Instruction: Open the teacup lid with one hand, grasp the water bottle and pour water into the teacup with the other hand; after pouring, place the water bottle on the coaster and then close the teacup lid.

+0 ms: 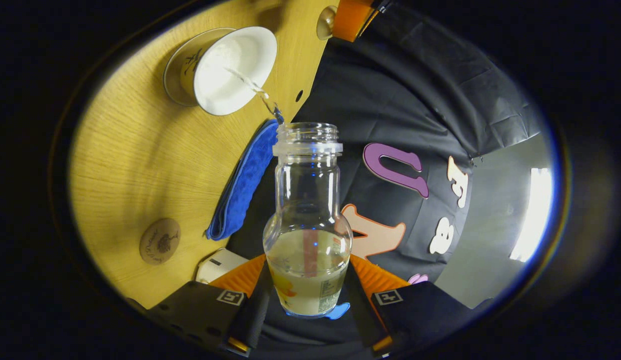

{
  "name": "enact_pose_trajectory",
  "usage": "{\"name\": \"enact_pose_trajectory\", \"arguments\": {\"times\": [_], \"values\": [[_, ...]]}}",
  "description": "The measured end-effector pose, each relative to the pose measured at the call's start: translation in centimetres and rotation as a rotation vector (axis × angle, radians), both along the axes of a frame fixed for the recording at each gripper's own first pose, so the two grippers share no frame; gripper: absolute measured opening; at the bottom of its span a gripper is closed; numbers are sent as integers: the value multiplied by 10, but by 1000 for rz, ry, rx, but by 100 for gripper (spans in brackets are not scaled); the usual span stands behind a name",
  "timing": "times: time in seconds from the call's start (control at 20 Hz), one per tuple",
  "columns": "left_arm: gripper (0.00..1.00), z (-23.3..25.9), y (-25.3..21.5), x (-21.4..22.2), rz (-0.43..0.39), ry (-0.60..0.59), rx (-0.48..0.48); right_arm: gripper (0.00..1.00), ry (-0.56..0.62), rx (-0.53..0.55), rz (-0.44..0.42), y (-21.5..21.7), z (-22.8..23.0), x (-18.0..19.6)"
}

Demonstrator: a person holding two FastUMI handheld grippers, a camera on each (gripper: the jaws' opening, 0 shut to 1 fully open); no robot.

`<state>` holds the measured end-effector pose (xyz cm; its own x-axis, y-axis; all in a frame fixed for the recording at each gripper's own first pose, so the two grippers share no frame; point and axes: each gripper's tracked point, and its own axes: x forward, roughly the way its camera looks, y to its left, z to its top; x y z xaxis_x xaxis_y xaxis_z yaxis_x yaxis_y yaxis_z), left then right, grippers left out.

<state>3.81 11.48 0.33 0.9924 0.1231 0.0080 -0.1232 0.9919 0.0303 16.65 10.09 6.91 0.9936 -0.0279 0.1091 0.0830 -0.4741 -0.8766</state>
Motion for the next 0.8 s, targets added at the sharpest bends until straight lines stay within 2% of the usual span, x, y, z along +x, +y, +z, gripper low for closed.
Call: {"name": "enact_pose_trajectory", "arguments": {"times": [0.25, 0.6, 0.7, 0.8], "values": [[29, -1, 0, 0, 0, 0, 0, 77, -38, -19, 24, 4, 13, 0], [29, -1, 0, 1, 0, -1, 0, 77, -43, -52, 40, 4, 9, 0], [29, 0, 0, 0, 0, -1, 1, 78, -13, -2, 32, 2, -1, 0], [28, 0, 0, -1, 0, -1, 1, 79, 53, 127, 17, -2, -18, -1]]}}
